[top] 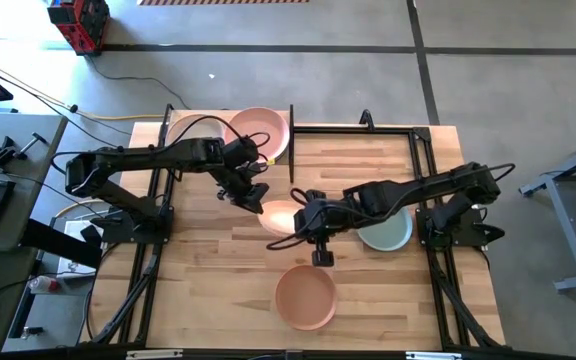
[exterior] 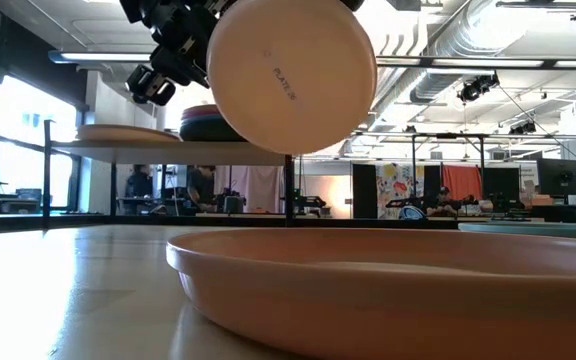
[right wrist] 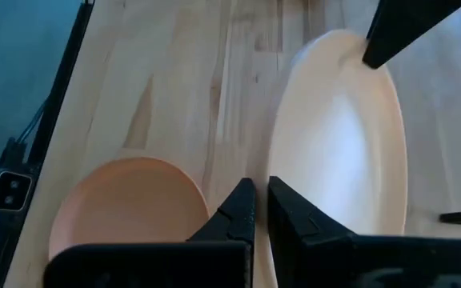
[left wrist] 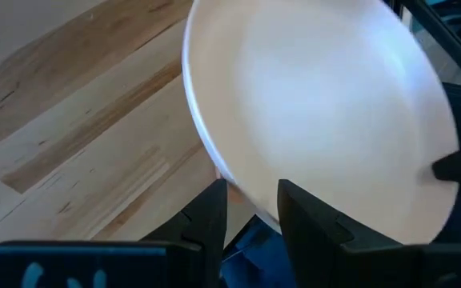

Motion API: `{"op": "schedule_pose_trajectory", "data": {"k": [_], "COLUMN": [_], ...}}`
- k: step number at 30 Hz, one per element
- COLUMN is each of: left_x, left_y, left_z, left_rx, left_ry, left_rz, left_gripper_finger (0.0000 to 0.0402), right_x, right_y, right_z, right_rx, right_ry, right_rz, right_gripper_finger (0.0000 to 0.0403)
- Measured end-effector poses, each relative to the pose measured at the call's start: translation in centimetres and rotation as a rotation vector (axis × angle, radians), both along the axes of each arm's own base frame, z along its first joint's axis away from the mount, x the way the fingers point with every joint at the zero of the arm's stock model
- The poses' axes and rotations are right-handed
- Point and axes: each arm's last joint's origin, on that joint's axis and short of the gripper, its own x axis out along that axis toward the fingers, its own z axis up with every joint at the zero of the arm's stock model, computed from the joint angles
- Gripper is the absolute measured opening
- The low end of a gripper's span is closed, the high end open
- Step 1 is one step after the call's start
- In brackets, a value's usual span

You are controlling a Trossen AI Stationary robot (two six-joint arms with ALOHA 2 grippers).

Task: Place and stack plates onto a shelf
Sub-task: Stack the white plate on top of the cream plate on the shelf

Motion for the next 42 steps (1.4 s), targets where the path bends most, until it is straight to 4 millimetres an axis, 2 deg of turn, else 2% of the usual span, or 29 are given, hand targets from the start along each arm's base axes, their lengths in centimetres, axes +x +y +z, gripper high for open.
{"op": "schedule_pose_trajectory", "data": {"k": [4, 16, 32, 36, 42], "left_x": [0.0, 0.0, 0.1, 0.2, 0.3], "left_y": [0.0, -0.2, -0.3, -0.3, -0.2], "left_z": [0.0, 0.1, 0.2, 0.3, 0.3], "left_rx": [0.002, -0.051, -0.119, -0.111, -0.074], "left_ry": [-0.002, -0.011, -0.005, -0.023, -0.048], "left_rz": [-0.003, -0.02, -0.016, -0.018, -0.039], "left_gripper_finger": [0.0099, 0.0099, 0.0099, 0.0082, 0.0025], "right_x": [0.1, 0.8, 1.4, 1.4, 1.4], "right_y": [-0.2, -0.2, -0.2, -0.2, -0.1], "right_z": [0.7, -0.2, 0.1, 0.1, 0.1], "right_rx": [-0.003, -0.014, -0.005, -0.004, 0.002], "right_ry": [-0.025, 0.0, -0.069, -0.069, -0.074], "right_rz": [-0.003, -0.009, -0.017, -0.017, -0.011], "right_gripper_finger": [0.0, 0.0, 0.0, 0.0, 0.0]}}
